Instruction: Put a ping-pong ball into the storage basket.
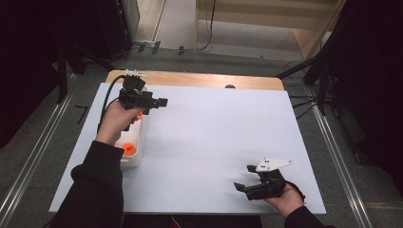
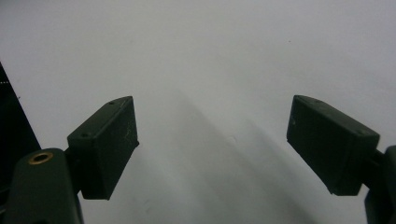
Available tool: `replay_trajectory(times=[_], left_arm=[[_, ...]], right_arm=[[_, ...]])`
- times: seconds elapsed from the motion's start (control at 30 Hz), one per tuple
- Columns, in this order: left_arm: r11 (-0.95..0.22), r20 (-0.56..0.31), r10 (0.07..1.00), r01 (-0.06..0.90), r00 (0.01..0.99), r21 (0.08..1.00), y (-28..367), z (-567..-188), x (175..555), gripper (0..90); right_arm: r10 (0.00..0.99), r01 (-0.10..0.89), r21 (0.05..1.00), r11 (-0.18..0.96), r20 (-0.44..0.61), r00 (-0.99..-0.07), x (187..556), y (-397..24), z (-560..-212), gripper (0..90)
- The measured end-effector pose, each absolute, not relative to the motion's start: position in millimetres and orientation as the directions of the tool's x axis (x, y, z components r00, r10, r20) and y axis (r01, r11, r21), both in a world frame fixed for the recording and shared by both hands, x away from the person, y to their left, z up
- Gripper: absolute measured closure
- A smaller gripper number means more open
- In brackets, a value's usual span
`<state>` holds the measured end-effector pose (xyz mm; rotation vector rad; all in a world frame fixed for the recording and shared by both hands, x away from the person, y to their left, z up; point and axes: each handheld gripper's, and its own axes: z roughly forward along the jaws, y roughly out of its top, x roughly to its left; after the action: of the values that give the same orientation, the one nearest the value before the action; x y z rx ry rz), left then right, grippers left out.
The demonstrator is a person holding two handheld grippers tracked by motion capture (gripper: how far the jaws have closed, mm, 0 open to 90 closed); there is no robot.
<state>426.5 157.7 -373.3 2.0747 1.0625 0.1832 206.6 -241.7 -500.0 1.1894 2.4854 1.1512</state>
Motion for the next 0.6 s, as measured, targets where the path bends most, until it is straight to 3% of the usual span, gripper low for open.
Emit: replay_trajectory(times=[0.6], left_arm=[[-0.435, -0.214, 0.649, 0.587, 0.730, 0.683, 137.4, -376.7, 412.6, 24.1]], right_arm=[[0.712, 0.595, 0.703, 0.390, 0.180, -0.679, 207.1, -242.2, -499.6, 15.0]])
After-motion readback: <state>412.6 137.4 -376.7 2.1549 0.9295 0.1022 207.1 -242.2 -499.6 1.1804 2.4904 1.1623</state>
